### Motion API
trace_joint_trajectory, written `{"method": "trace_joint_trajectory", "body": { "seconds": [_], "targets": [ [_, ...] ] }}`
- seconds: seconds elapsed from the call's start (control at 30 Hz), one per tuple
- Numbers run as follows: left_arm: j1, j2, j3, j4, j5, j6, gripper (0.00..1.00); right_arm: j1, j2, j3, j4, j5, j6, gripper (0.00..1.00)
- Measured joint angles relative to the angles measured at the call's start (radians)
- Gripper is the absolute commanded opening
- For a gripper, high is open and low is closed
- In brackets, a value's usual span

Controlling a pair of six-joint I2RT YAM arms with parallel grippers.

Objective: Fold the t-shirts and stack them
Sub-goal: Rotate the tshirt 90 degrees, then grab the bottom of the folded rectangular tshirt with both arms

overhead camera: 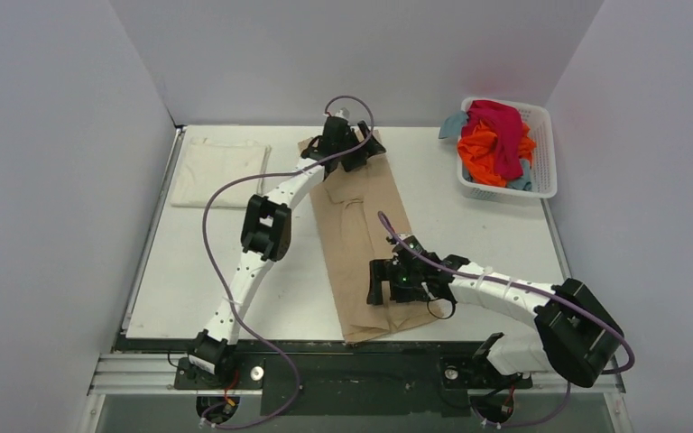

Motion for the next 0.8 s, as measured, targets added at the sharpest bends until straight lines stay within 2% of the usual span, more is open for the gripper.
{"method": "trace_joint_trajectory", "body": {
  "seconds": [0.1,0.2,0.4,0.5,0.63,0.7,0.8],
  "targets": [
    [-0.010,0.031,-0.037,0.195,0.023,-0.129,0.94,0.047,0.051,0.026,0.050,-0.047,0.007,0.89],
    [-0.005,0.114,0.025,0.339,0.023,-0.239,0.95,0.093,0.102,0.055,0.109,-0.071,0.027,0.89],
    [0.011,0.158,0.040,0.478,-0.021,-0.328,0.95,0.161,0.111,0.064,0.119,-0.085,0.060,0.90],
    [0.020,0.157,0.039,0.483,-0.021,-0.320,0.95,0.171,0.075,0.066,0.061,-0.059,0.069,0.90],
    [0.032,0.116,0.017,0.429,0.034,-0.235,0.95,0.175,-0.056,0.081,-0.015,0.033,0.075,0.90],
    [0.035,0.052,-0.031,0.377,0.077,-0.183,0.94,0.174,-0.133,0.093,-0.031,0.092,0.090,0.90],
    [0.037,-0.105,-0.113,0.210,0.143,-0.082,0.95,0.169,-0.258,0.104,-0.065,0.188,0.122,0.91]
  ]
}}
